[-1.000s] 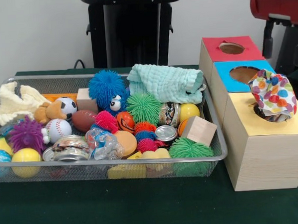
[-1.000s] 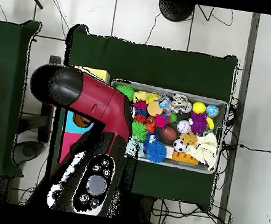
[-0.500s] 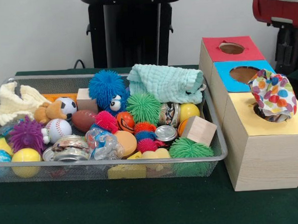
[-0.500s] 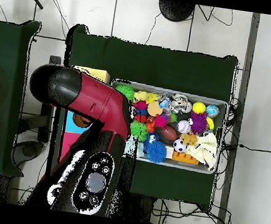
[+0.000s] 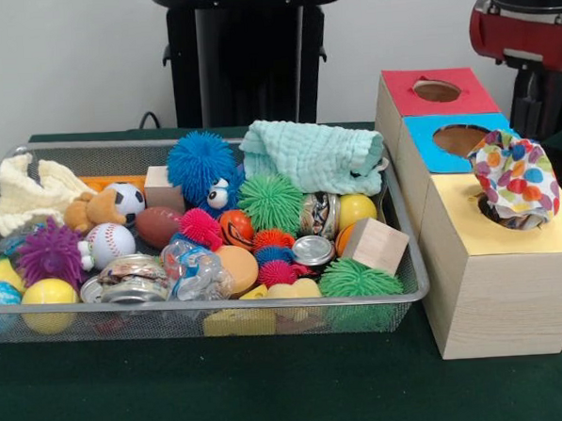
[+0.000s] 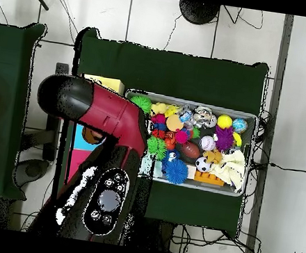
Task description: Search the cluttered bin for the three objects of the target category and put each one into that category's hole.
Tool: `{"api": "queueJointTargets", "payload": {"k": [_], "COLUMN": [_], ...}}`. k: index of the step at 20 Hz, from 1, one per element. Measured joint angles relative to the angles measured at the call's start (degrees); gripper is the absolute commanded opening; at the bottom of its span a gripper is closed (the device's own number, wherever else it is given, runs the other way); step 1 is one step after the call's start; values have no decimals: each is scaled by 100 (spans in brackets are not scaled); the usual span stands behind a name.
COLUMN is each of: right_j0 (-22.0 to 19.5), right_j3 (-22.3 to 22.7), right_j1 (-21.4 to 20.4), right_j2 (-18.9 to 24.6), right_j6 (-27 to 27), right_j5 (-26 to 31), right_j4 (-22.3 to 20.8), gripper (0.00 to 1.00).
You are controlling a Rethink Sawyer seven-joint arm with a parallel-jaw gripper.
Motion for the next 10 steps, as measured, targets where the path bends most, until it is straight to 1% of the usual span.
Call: {"api": "queueJointTargets", "payload": {"k": [4,5,10], "right_j0": [42,94,210], "right_j3": [-12,-33,-56], "right_j1": [126,210,375], "right_j2": [-12,-46,-64], "right_j6": [0,0,0], "right_j5": [-119,-178,-342], "right_j4": [-5,-14,-20], "gripper": [0,0,0]}}
